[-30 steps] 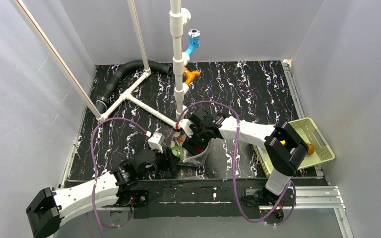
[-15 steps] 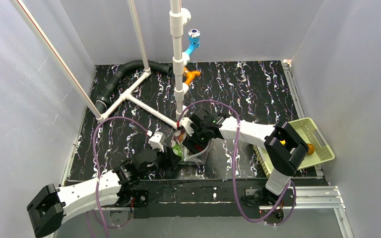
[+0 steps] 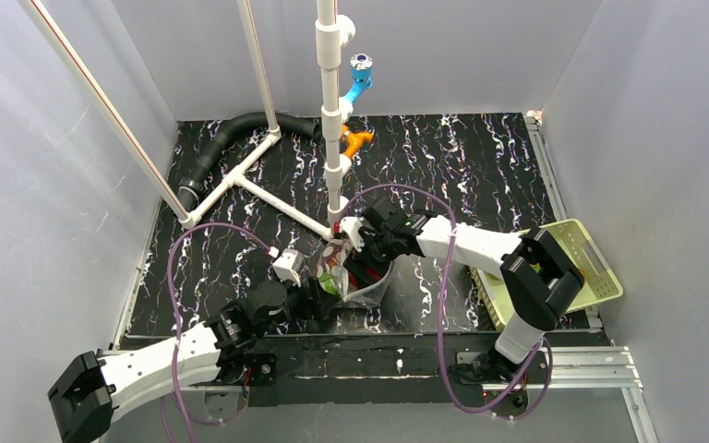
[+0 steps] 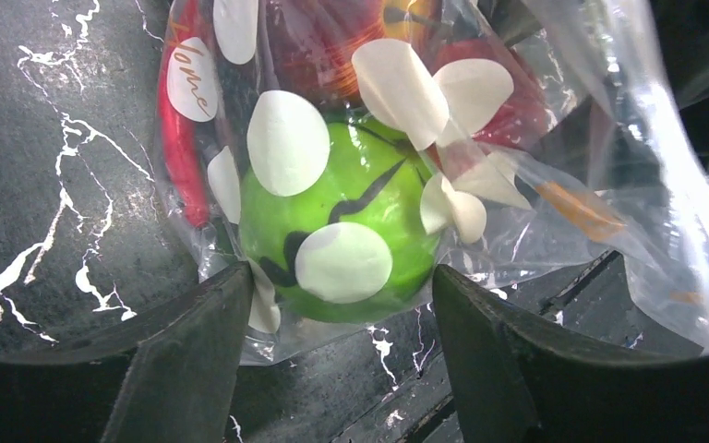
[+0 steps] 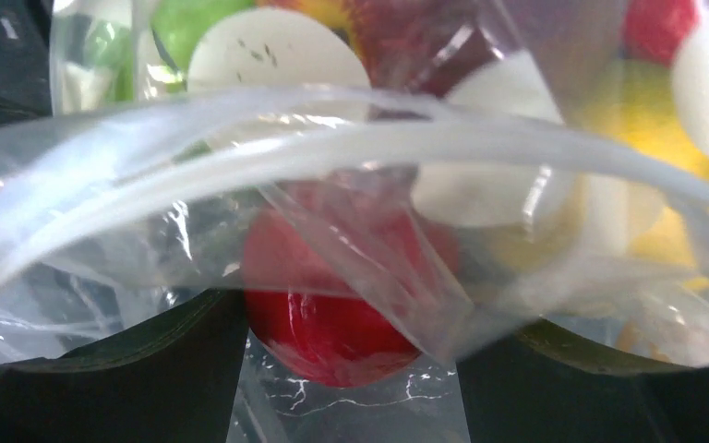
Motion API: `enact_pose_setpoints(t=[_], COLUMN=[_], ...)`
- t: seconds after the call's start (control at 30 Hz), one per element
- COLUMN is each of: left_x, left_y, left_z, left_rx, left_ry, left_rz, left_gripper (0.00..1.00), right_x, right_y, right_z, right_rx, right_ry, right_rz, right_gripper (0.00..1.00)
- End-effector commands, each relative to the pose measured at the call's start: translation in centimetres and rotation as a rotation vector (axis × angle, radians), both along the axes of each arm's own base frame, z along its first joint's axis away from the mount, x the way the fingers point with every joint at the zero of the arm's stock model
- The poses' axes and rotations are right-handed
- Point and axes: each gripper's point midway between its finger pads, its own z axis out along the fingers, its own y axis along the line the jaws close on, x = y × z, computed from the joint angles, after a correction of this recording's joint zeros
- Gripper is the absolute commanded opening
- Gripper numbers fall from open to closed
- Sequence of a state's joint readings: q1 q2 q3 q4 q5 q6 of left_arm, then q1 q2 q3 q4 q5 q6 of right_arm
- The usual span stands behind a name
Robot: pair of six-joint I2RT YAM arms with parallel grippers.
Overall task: Open the zip-top bag and remove the fake food
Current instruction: Pick up the fake fruit from the zipper food storage bag.
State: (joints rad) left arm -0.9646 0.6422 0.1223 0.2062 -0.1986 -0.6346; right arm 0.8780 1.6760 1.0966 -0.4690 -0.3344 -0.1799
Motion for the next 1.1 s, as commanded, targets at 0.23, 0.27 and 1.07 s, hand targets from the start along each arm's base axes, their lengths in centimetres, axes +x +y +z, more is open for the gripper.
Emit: enact_pose_setpoints(t=[0.23, 0.27, 1.07], left_x=[-0.5, -0.5, -0.5], left_y=[-0.3, -0.3, 0.3], left_z=[0.0, 0.0, 0.5], left_rx=[-0.015, -0.016, -0.013], left_ry=[0.021, 0.021, 0.01], left_rz=[-0.016, -0.017, -0.002], left_gripper=[0.81, 0.81, 0.85], right_x=[-1.4, -1.5, -1.0], right_y=[1.1, 1.1, -1.7], right_z=[7.4, 7.8, 11.3], right_rx=[0.35, 0.365, 0.489], right_ry=[0.137, 0.144, 0.155], right_rz=[0.102, 0.107, 0.141], right_gripper=[0.14, 0.14, 0.14])
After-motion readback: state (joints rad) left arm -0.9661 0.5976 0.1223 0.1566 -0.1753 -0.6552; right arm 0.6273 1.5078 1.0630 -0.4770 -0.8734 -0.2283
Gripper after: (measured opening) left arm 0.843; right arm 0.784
